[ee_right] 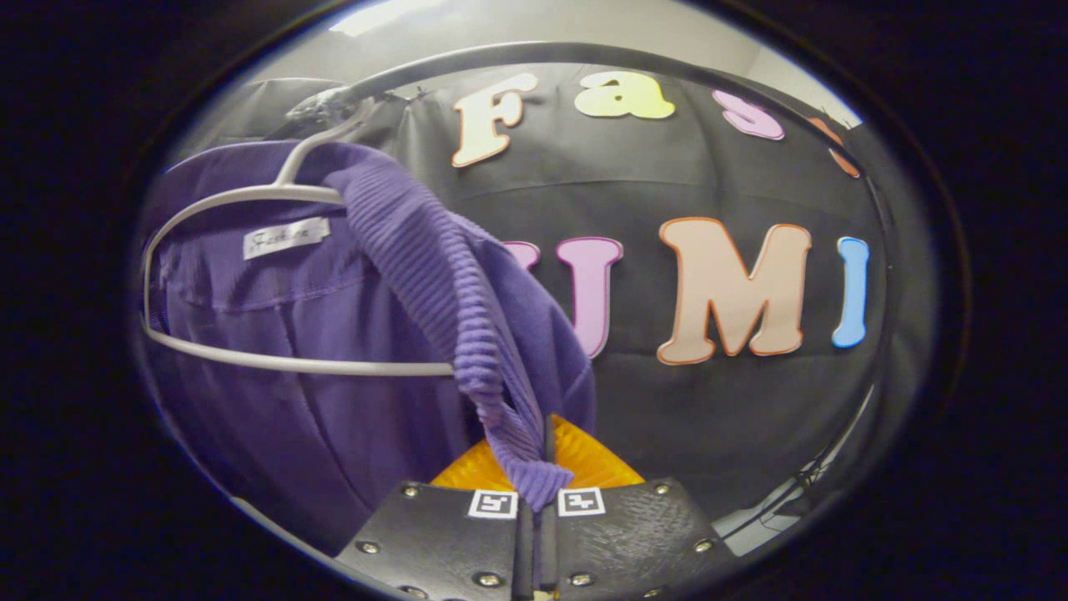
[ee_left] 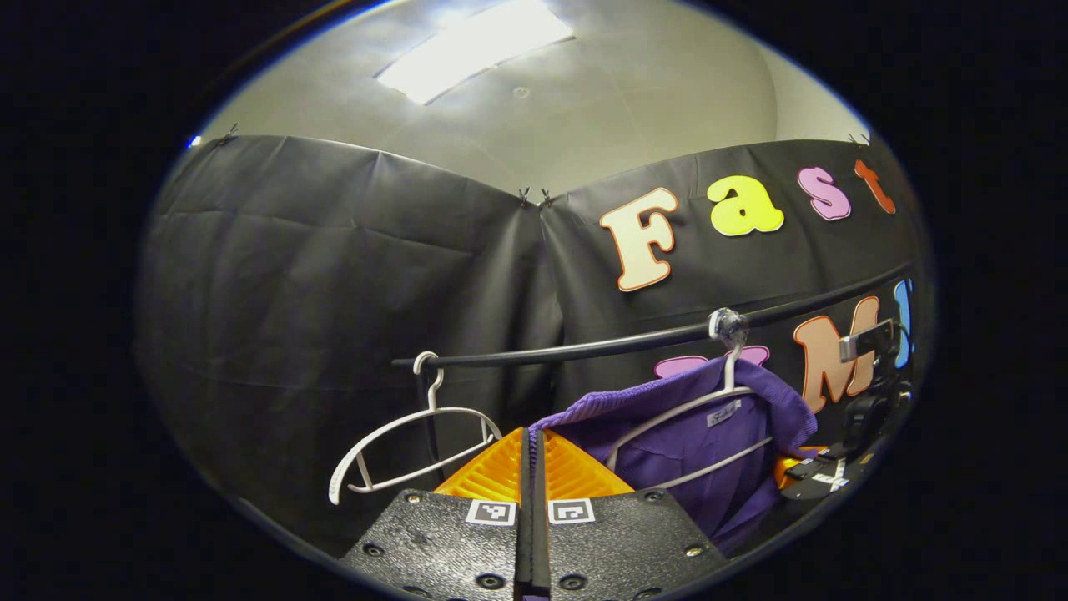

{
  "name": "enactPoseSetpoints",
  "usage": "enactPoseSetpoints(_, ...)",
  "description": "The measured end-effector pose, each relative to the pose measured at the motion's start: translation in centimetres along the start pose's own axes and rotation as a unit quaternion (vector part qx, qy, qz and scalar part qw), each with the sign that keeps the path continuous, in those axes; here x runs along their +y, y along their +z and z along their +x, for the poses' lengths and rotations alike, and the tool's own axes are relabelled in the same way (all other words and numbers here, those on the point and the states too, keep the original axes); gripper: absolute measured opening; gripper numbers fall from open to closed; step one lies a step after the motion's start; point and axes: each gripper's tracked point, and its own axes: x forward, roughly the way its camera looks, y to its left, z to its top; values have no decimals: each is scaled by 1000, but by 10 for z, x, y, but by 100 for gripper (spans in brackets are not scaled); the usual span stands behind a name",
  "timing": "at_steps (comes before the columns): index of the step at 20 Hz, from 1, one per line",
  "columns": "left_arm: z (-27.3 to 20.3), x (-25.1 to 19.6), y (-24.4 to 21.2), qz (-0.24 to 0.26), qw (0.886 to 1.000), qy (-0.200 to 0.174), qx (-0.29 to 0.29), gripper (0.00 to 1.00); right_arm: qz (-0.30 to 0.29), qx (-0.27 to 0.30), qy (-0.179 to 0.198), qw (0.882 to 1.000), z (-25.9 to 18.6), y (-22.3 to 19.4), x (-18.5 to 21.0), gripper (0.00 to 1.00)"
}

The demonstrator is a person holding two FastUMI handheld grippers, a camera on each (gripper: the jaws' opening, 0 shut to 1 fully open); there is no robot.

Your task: Grasp the clothes on the hanger with both hands and then place them into the laundry hamper below.

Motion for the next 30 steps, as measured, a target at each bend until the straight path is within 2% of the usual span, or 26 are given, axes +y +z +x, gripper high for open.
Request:
enactPoseSetpoints(1, 1, 2, -1, 3, 1000, 1, 0, 2, 0, -1, -3, 1000, 2, 3, -3, 1)
enactPoseSetpoints(2, 2, 3, -2, 7, 1000, 2, 0, 0, -3, -3, -7, 1000, 5, 7, -7, 4)
enactPoseSetpoints(3, 3, 5, -2, 11, 1000, 3, -1, 2, -9, -10, -13, 1000, 4, 10, -12, 1)
enactPoseSetpoints(4, 4, 7, -2, 16, 1000, 4, -2, 0, -17, -19, -20, 999, 4, 17, -18, 4)
enactPoseSetpoints(7, 9, 13, -3, 24, 1000, 8, -4, 2, -41, -52, -38, 997, 3, 40, -30, 1)
enactPoseSetpoints(17, 23, 37, -19, 67, 997, 24, -13, 0, -61, -95, -42, 993, 22, 83, -38, 4)
enactPoseSetpoints(22, 24, 48, -21, 104, 993, 42, -31, 2, -61, -93, -21, 994, 33, 80, -25, 4)
enactPoseSetpoints(23, 24, 52, -23, 110, 992, 48, -33, 0, -66, -89, -17, 994, 32, 74, -20, 3)
enactPoseSetpoints(26, 17, 58, -40, 93, 994, 49, -8, 0, -65, -74, -2, 995, 33, 55, -9, 3)
enactPoseSetpoints(30, 9, 56, -57, 96, 994, 44, 16, 0, -70, -75, -3, 995, 32, 58, -14, 4)
